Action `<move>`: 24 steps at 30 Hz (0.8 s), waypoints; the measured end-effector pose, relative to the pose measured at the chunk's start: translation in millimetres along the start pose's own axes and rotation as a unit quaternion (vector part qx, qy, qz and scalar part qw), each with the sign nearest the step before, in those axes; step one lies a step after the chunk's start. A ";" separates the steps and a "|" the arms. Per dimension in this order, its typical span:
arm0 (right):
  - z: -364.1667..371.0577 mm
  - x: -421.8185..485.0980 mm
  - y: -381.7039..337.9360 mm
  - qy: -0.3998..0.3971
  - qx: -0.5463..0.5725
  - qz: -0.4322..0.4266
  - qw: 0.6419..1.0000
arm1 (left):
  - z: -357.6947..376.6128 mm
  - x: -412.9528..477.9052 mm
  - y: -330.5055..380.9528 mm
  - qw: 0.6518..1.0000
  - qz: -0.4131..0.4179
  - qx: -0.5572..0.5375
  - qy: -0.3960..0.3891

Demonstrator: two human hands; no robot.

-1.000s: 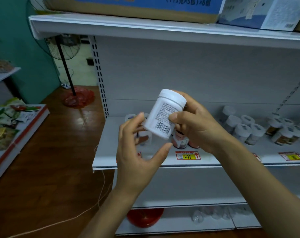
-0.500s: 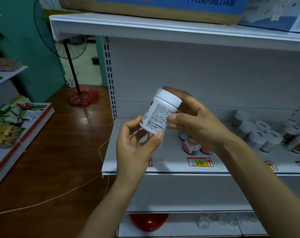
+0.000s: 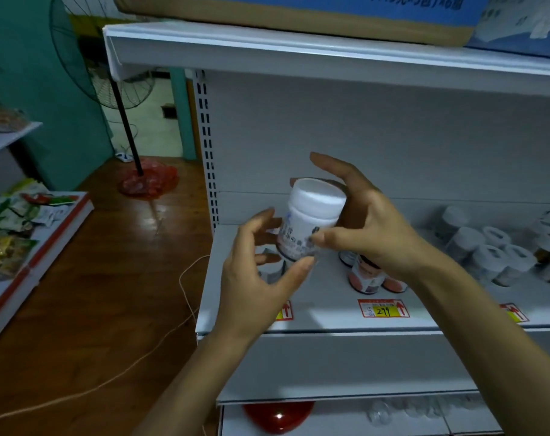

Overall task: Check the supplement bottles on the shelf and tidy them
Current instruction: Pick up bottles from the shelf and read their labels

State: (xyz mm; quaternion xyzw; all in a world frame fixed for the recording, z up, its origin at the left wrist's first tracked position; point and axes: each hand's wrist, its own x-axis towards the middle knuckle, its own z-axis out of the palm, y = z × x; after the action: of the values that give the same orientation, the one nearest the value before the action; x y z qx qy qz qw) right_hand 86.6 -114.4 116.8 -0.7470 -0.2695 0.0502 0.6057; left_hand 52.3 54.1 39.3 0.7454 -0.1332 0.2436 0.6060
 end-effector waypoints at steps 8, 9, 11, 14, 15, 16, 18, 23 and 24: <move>2.6 -4.0 14.8 0.093 -0.119 -0.015 0.988 | 8.0 34.6 -12.8 0.998 -0.017 0.031 -0.059; 1.2 -7.9 16.3 0.111 -0.132 -0.019 0.985 | 12.8 36.4 -14.7 0.998 -0.020 0.019 -0.061; -3.0 -18.4 18.4 0.142 -0.153 -0.027 0.978 | 26.1 38.9 -18.1 0.998 -0.013 -0.014 -0.060; -13.7 -39.5 18.1 0.173 -0.193 -0.028 0.965 | 54.4 36.9 -18.0 0.996 -0.004 -0.049 -0.074; -18.5 -48.6 16.9 0.183 -0.208 -0.028 0.961 | 65.3 35.1 -14.3 0.995 -0.002 -0.058 -0.083; -24.1 -59.6 14.9 0.196 -0.222 -0.029 0.955 | 77.0 32.1 -8.8 0.993 0.000 -0.072 -0.092; -33.5 -82.5 11.3 0.228 -0.248 -0.044 0.940 | 98.4 23.9 3.0 0.988 -0.003 -0.107 -0.111; -70.8 -179.5 3.5 0.323 -0.385 -0.074 0.862 | 174.2 -22.2 50.6 0.967 -0.010 -0.157 -0.199; -79.1 -202.6 0.5 0.336 -0.393 -0.062 0.854 | 191.7 -34.2 62.3 0.961 -0.008 -0.161 -0.223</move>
State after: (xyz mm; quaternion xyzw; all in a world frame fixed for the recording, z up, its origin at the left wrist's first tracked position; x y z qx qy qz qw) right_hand -53.7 -277.8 86.0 -0.8760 -0.0928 -0.3511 0.3174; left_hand 31.3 -149.3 45.5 0.6746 -0.2961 0.0413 0.6749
